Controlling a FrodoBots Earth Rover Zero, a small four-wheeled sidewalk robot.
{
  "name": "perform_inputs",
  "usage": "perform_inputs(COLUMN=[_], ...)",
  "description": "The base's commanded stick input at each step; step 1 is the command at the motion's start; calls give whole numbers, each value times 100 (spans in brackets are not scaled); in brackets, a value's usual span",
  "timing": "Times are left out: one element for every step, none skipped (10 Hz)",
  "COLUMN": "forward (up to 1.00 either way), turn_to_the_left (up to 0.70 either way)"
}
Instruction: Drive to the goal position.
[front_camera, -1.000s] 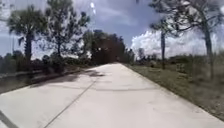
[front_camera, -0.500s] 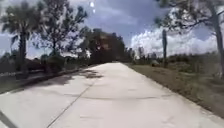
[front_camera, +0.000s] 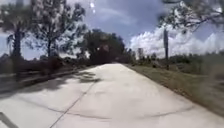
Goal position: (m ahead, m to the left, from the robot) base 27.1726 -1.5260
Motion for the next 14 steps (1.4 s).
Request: perform_inputs(forward=[85, 85, 85, 85, 85, 85, 85, 85, 85, 85, 85, 85, 85, 85], turn_to_the_left=[0, 0, 0, 0, 0, 0, 0, 0, 0, 0, -1, -26, -32, -13])
